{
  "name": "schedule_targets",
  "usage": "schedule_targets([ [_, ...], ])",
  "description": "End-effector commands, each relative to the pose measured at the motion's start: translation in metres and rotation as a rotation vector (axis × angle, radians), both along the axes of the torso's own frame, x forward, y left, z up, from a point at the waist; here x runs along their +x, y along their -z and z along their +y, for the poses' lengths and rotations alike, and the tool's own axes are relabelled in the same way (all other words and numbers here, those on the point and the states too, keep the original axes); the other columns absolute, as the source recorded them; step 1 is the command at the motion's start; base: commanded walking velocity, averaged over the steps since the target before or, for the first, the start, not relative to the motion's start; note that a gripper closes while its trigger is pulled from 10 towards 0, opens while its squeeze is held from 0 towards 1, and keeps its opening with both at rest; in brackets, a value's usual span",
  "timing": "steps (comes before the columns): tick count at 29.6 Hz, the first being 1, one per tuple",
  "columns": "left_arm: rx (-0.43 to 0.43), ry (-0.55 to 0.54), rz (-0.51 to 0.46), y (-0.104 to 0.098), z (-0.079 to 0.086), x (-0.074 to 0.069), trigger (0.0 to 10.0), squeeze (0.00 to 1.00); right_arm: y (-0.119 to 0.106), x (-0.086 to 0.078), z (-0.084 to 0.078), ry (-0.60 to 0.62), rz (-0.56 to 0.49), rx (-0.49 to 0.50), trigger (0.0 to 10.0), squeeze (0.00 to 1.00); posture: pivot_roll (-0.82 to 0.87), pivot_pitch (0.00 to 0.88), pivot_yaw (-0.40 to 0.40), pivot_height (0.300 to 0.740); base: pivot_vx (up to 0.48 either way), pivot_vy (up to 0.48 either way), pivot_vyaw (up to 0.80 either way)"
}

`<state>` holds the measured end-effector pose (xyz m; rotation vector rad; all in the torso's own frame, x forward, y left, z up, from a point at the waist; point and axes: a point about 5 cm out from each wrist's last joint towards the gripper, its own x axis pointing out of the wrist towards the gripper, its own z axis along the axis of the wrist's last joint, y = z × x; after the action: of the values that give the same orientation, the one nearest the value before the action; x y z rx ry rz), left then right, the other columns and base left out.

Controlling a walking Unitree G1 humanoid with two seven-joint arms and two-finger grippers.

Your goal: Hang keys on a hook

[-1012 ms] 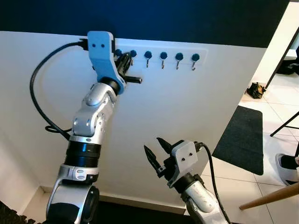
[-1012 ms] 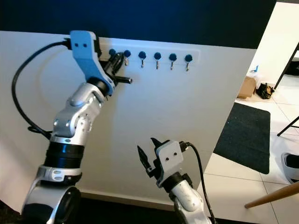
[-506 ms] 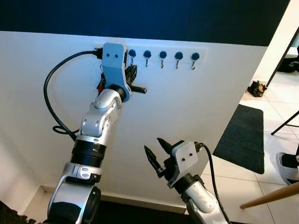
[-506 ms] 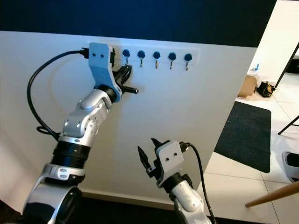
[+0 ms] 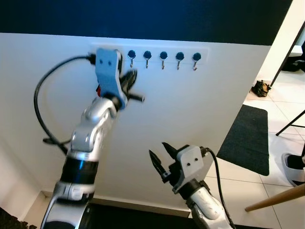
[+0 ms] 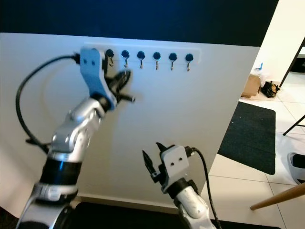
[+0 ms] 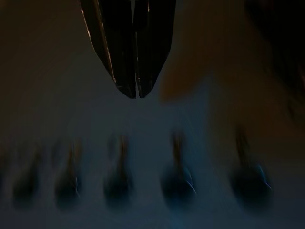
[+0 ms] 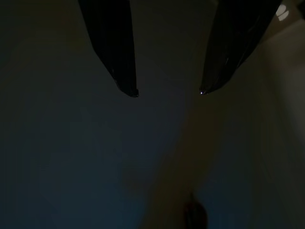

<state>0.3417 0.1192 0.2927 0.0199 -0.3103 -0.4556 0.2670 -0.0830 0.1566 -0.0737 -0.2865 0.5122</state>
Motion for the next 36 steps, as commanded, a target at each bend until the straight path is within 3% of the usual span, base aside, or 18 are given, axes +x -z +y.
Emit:
schedule_targets([
  [1, 0.036, 0.017, 0.028, 0.006, 0.002, -0.006, 10.0, 0.00, 0.007, -0.001, -0.005, 0.022, 0.025, -0.011, 10.0, 0.00, 0.06, 0.166, 0.062, 0.740, 0.000, 0.000, 0.00],
  [7, 0.061, -0.049, 0.294, 0.080, 0.035, -0.043, 10.0, 0.00, 0.012, 0.000, -0.018, 0.070, 0.039, -0.019, 10.0, 0.00, 0.07, 0.170, 0.059, 0.740, 0.000, 0.000, 0.00],
  [13, 0.099, -0.113, 0.381, 0.106, 0.044, -0.060, 10.0, 0.00, 0.011, 0.002, -0.018, 0.061, 0.034, -0.026, 10.0, 0.00, 0.07, 0.166, 0.047, 0.740, 0.000, 0.000, 0.00],
  [22, 0.123, -0.166, 0.369, 0.106, 0.046, -0.061, 10.0, 0.00, 0.011, 0.005, -0.020, 0.066, 0.032, -0.031, 10.0, 0.00, 0.07, 0.161, 0.045, 0.740, 0.000, 0.000, 0.00],
  [28, 0.177, -0.210, 0.376, 0.117, 0.047, -0.060, 10.0, 0.00, 0.038, 0.002, -0.030, 0.138, 0.102, -0.075, 10.0, 0.00, 0.06, 0.160, 0.047, 0.740, 0.000, 0.000, 0.00],
  [30, 0.171, -0.277, 0.415, 0.135, 0.052, -0.058, 10.0, 0.00, 0.056, 0.000, -0.040, 0.221, 0.160, -0.077, 10.0, 0.00, 0.06, 0.157, 0.048, 0.740, 0.000, 0.000, 0.00],
  [32, 0.167, -0.293, 0.427, 0.140, 0.054, -0.057, 10.0, 0.00, 0.060, 0.000, -0.043, 0.241, 0.175, -0.077, 10.0, 0.00, 0.06, 0.157, 0.048, 0.740, 0.000, 0.000, 0.00],
  [34, 0.217, -0.345, 0.466, 0.163, 0.056, -0.057, 10.0, 0.00, 0.077, -0.002, -0.052, 0.306, 0.222, -0.113, 10.0, 0.00, 0.07, 0.153, 0.045, 0.740, 0.000, 0.000, 0.00],
  [36, 0.244, -0.358, 0.572, 0.197, 0.058, -0.061, 10.0, 0.00, 0.102, -0.009, -0.068, 0.391, 0.312, -0.164, 10.0, 0.00, 0.06, 0.148, 0.045, 0.740, 0.000, 0.000, 0.00],
])
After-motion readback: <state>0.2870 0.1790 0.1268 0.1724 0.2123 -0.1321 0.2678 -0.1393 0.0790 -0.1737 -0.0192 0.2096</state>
